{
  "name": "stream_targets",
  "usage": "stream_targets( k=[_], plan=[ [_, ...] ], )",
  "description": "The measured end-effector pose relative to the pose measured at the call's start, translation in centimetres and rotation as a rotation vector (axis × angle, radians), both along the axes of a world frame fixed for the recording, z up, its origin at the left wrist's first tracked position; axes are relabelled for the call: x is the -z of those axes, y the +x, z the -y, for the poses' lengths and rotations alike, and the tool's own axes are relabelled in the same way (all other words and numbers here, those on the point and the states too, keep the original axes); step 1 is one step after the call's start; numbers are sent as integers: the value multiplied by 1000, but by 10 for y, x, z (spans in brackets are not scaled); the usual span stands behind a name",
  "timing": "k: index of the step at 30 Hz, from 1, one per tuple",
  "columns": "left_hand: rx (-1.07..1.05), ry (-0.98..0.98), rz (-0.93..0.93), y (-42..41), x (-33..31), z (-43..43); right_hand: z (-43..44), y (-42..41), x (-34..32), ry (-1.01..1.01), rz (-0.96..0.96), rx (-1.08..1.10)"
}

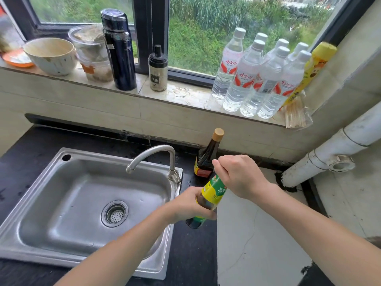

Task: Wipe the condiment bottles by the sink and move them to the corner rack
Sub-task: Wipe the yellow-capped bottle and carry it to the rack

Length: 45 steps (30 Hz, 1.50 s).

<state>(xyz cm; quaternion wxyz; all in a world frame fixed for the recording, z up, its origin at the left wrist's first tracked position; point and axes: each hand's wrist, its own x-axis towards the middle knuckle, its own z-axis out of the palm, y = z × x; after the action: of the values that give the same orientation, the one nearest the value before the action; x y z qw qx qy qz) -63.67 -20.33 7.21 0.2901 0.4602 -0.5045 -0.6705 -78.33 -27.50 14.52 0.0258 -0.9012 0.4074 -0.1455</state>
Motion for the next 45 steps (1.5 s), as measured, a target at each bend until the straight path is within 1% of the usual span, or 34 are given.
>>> stream_targets(
  k=[1, 3, 4, 5, 6, 7, 8, 10, 11, 12, 13, 14, 15, 16, 18, 20, 21, 22, 23, 24, 25, 26, 27, 29, 31, 33, 34, 36, 37, 39, 40, 41, 43, 45],
  plan=[
    [-107, -43, 110, -6, 1, -1, 0, 1, 0, -14, -9, 43],
    [-348, -142, 460, -21, 5, -3, 3, 6, 0, 68, -96, 249],
    [-412, -173, 660, -26, 5, -3, 8, 9, -1, 151, -168, 380],
    [-432, -195, 804, -29, 6, -3, 14, 11, -2, 250, -237, 477],
    [-436, -205, 849, -32, 6, -2, 18, 14, -4, 333, -280, 531],
    [-413, -195, 807, -32, 7, -2, 18, 15, -6, 370, -298, 528],
    [-378, -175, 668, -29, 8, -2, 16, 15, -7, 376, -289, 472],
    [-254, -94, 275, -17, 5, -2, 9, 8, -6, 248, -146, 244],
    [-165, -69, 120, -9, 2, -3, 3, 4, -7, 161, -67, 92],
    [-64, -55, 46, -1, -2, -2, -1, -1, -8, 89, -29, -48],
    [35, -49, 32, 5, -6, -2, -2, -6, -7, 24, -9, -157],
    [113, -51, 44, 9, -9, -1, -1, -9, -6, -16, -1, -211],
    [144, -51, 62, 10, -9, -1, -1, -9, -5, -32, 1, -208],
    [121, -52, 78, 10, -8, 0, -1, -7, -4, -40, 3, -159],
    [-65, -92, 186, 2, -3, 0, -1, 2, -3, -28, -33, 38],
    [-311, -162, 456, -9, 3, 0, 2, 10, -1, 57, -120, 269],
    [-384, -178, 623, -15, 4, -1, 6, 13, -1, 126, -163, 366],
    [-414, -186, 751, -20, 5, -2, 10, 16, -1, 192, -197, 441],
    [-425, -189, 799, -23, 8, -2, 12, 19, -2, 244, -231, 489],
    [-414, -176, 775, -24, 10, -3, 14, 22, -3, 283, -264, 504],
    [-386, -154, 684, -24, 12, -3, 15, 24, -4, 308, -289, 483],
    [-352, -128, 541, -20, 13, -3, 14, 25, -5, 320, -291, 430],
    [-304, -90, 382, -15, 13, -4, 13, 23, -7, 302, -256, 343],
    [-169, -36, 123, 0, 8, -5, 5, 15, -9, 206, -66, 97],
    [-32, -36, 37, 12, -1, -6, -1, 8, -9, 161, 91, -112],
    [59, -48, 17, 16, -6, -6, -5, 5, -7, 194, 204, -162],
    [56, -47, 16, 15, -7, -5, -5, 6, -6, 202, 244, -127],
    [-88, -70, 105, 5, -4, -5, -3, 11, -2, 180, 237, 34],
    [-212, -116, 240, -1, -1, -4, -2, 15, -2, 177, 166, 151],
    [-403, -204, 627, -10, 5, -3, 2, 22, -4, 220, -69, 393],
    [-432, -234, 798, -14, 7, -4, 4, 24, -5, 242, -169, 472],
    [-438, -260, 892, -17, 9, -5, 5, 26, -5, 268, -237, 513],
    [-432, -285, 882, -20, 14, -5, 3, 28, -5, 304, -280, 535],
    [-407, -249, 701, -17, 19, -4, 0, 24, -2, 232, -187, 441]
  ],
)
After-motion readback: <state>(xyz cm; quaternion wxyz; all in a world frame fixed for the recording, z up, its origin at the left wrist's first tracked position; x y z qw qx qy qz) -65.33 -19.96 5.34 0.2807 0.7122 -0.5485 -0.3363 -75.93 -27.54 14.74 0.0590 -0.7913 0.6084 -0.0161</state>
